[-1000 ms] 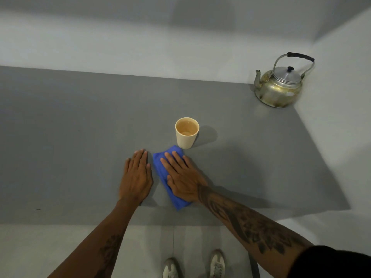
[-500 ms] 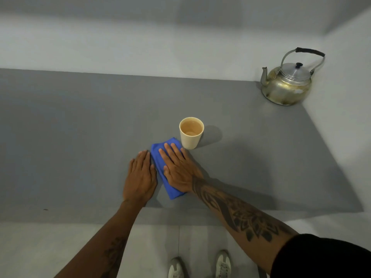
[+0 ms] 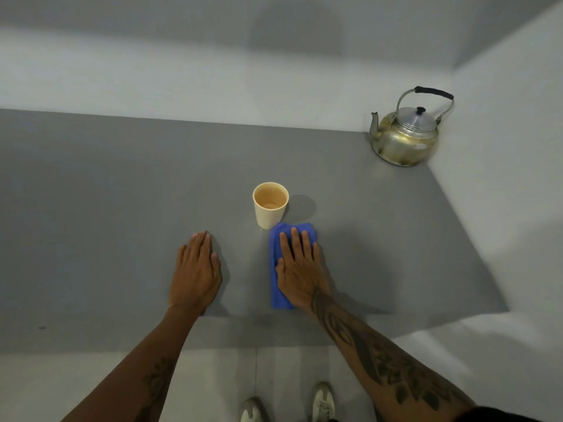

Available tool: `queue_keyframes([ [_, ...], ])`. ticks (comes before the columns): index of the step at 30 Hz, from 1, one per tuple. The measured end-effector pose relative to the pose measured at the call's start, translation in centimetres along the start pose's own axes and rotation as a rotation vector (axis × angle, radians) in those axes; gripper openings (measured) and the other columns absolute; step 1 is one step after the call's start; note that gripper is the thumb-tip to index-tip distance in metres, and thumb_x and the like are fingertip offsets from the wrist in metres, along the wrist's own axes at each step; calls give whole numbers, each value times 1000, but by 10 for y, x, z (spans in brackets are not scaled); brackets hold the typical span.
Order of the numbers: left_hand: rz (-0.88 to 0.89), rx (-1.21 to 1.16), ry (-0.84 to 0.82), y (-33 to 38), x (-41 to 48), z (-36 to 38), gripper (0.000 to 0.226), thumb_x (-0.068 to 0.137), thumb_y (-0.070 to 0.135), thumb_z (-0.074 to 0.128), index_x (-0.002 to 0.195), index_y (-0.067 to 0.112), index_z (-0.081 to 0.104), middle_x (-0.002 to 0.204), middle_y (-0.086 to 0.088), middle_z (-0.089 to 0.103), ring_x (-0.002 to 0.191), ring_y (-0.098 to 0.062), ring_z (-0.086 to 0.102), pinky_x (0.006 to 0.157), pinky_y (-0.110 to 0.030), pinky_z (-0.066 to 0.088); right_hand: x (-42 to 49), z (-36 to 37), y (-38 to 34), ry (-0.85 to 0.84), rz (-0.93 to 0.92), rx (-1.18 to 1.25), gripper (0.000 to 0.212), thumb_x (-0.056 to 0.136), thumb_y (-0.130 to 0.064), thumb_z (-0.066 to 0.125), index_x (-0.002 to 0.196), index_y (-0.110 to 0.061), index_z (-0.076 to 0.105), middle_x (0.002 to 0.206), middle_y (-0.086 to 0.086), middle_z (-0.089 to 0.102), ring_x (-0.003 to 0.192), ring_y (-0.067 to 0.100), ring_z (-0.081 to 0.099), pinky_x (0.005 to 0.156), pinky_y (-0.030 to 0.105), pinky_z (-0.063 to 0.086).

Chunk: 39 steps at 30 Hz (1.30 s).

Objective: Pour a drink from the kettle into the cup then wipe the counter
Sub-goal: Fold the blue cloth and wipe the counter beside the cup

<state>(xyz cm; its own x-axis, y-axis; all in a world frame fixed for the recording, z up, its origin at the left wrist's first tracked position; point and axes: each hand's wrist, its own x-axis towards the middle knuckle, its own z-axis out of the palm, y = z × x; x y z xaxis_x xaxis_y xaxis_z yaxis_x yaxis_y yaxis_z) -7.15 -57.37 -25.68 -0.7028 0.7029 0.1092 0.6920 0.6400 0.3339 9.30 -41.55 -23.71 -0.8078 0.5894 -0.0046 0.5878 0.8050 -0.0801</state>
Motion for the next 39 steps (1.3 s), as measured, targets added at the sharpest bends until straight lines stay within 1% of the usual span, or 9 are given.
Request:
queue_keyframes([
  [4,3,-2,5,0,-1,0,59,98,31,17,146,0,31,153,-16,35,145,-28,26,121,-45,17,-32,0,34,-69,-200,-24,62,95,-38,22,152,-13,19,159,14,23,146,37,21,114,55,28],
  [9,6,4,11,1,0,1,59,98,31,17,146,-1,32,153,-17,35,145,-29,28,121,-45,17,18,-8,48,-45,94,-14,68,90,-41,11,150,-12,24,157,18,25,143,43,26,112,60,27],
  [12,6,-4,15,1,1,2,58,98,30,19,146,-1,33,153,-16,36,145,-29,28,121,-45,17,28,-10,33,-98,-9,-33,73,86,-43,0,153,-15,12,161,16,12,147,41,12,117,57,16],
  [15,-2,-4,13,1,0,2,57,99,29,21,146,0,33,153,-16,36,145,-28,27,121,-45,17,16,-5,43,-106,-124,-34,69,90,-43,8,153,-16,16,161,15,14,147,40,13,117,57,20],
  [20,-15,-8,18,1,1,2,56,98,28,22,145,-1,34,152,-16,37,144,-29,28,120,-46,19,28,-6,37,-134,-56,-17,77,83,-47,-3,153,-17,10,162,14,7,148,39,4,119,56,13],
  [26,-2,-15,7,2,-1,1,59,99,31,17,147,0,31,154,-15,34,146,-27,25,122,-44,15,10,-3,37,-109,-142,31,68,91,-44,11,152,-17,16,161,14,14,148,38,11,118,56,15],
  [33,7,1,5,1,-1,2,62,98,35,13,147,0,28,155,-15,33,146,-26,24,122,-41,11,68,-7,58,-50,161,-8,74,84,-45,-5,153,-21,7,162,14,9,148,37,11,116,53,17],
  [37,17,-4,-5,2,-1,1,61,99,35,15,148,1,29,155,-15,32,146,-26,24,122,-41,11,42,-2,65,-65,-79,-92,66,91,-43,8,153,-22,15,161,13,16,147,38,18,115,54,22],
  [39,18,-17,-2,1,-1,0,62,98,36,14,147,1,29,155,-15,32,146,-27,24,122,-41,11,22,0,86,-15,-96,-100,62,92,-41,20,151,-20,27,157,14,28,143,37,28,111,54,31],
])
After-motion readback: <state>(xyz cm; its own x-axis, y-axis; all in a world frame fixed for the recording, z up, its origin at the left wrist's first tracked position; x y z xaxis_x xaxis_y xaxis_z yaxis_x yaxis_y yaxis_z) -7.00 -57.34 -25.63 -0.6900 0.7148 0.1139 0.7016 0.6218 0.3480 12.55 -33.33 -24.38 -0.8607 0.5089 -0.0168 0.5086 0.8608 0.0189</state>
